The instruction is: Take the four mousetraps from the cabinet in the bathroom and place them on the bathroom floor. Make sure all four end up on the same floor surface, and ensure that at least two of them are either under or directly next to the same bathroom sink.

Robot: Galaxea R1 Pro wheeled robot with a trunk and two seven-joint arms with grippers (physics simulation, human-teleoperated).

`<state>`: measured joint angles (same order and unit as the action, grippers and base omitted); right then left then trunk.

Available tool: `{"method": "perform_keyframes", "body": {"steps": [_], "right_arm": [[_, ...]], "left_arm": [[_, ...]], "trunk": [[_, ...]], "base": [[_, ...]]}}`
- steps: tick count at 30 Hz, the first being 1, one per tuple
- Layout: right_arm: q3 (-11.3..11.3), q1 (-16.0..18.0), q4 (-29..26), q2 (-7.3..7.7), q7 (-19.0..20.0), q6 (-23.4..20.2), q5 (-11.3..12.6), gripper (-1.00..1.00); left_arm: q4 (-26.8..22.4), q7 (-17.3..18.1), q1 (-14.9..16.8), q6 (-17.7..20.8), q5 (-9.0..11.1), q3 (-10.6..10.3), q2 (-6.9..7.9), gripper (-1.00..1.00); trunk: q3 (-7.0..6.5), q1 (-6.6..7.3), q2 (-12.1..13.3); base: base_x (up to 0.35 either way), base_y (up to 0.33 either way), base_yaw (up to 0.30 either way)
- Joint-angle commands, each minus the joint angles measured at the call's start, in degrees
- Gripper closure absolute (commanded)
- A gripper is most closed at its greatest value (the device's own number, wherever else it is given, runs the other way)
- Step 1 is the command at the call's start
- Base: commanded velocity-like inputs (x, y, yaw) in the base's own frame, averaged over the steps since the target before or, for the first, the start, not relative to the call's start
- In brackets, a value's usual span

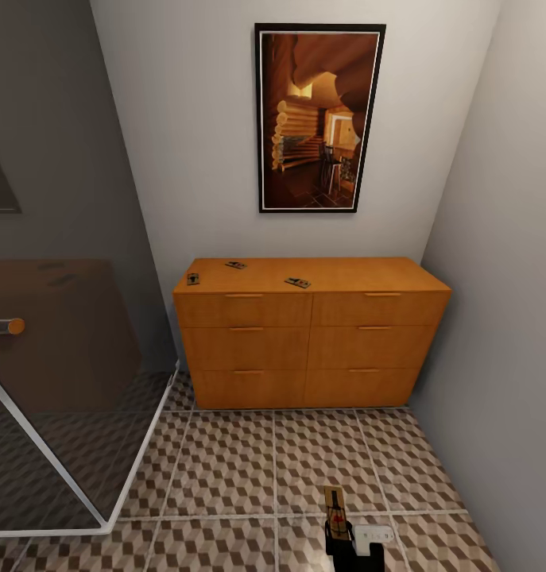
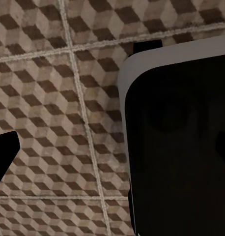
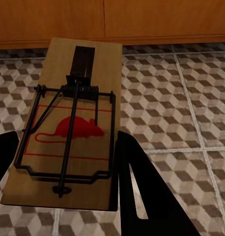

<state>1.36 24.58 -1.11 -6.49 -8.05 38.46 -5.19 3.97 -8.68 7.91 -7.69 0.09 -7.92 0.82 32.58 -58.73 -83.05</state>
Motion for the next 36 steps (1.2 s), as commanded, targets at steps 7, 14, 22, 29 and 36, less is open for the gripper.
{"method": "perform_keyframes", "body": {"steps": [7, 14, 22, 29, 36], "right_arm": [[0.1, 0.0, 0.1, -0.01, -0.3, 0.1, -0.4, 1.00], [0.1, 0.0, 0.1, -0.01, -0.2, 0.1, -0.4, 1.00], [0.1, 0.0, 0.1, -0.01, -0.2, 0.1, -0.4, 1.00], [0.1, 0.0, 0.1, -0.01, -0.2, 0.1, -0.4, 1.00], [0.1, 0.0, 0.1, -0.01, -0.2, 0.1, -0.4, 1.00]], "left_arm": [[0.2, -0.2, 0.1, -0.4, 0.0, -0.4, -0.03, -1.00], [0.2, -0.2, 0.1, -0.4, 0.0, -0.4, -0.01, -1.00], [0.2, -0.2, 0.1, -0.4, 0.0, -0.4, -0.02, -1.00], [0.2, -0.2, 0.1, -0.4, 0.0, -0.4, -0.02, -1.00], [0.2, -0.2, 0.1, -0.4, 0.0, -0.4, -0.03, -1.00]], "trunk": [[0.05, 0.00, 0.0], [0.05, 0.00, 0.0], [0.05, 0.00, 0.0], [0.05, 0.00, 0.0], [0.05, 0.00, 0.0]], "base": [[0.000, 0.000, 0.000], [0.000, 0.000, 0.000], [0.000, 0.000, 0.000], [0.000, 0.000, 0.000], [0.000, 0.000, 0.000]]}}
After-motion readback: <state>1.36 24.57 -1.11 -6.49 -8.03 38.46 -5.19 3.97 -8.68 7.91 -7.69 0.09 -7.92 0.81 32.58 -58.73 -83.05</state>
